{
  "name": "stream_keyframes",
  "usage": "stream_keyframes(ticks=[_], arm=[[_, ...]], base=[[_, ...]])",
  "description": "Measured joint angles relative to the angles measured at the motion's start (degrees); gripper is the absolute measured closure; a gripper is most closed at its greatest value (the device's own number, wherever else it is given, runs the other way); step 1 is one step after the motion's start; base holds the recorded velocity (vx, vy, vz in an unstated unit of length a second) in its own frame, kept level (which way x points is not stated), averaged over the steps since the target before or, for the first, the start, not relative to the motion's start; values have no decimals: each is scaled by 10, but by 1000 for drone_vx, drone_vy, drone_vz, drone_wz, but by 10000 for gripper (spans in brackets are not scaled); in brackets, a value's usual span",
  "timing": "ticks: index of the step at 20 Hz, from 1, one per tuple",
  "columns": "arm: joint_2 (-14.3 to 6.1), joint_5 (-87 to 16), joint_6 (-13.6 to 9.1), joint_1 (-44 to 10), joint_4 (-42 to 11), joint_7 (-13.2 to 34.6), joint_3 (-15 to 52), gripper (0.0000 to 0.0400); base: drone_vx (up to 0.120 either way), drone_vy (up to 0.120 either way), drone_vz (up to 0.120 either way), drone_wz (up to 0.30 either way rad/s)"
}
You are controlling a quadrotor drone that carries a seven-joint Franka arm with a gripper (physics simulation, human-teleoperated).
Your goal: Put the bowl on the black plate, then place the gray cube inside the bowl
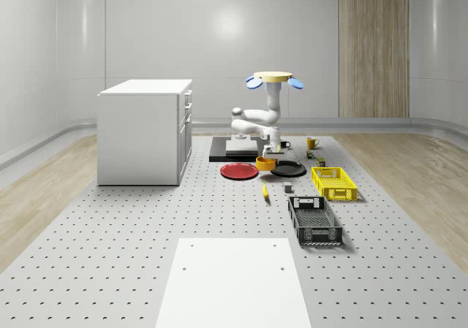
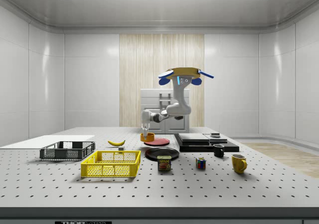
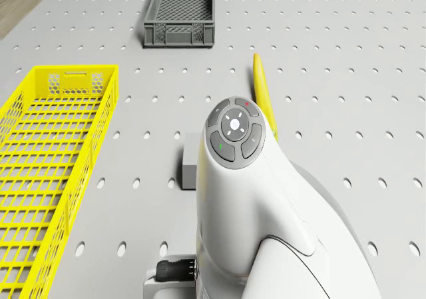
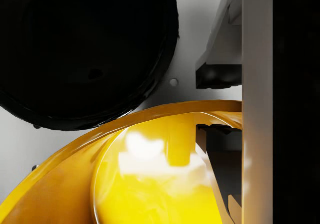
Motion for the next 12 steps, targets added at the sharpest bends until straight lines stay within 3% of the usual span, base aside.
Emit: stream_keyframes(ticks=[12], arm=[[-2, 1, 2, -1, 0, 0, 0, 297]], base=[[-120, 120, 0, 0]])
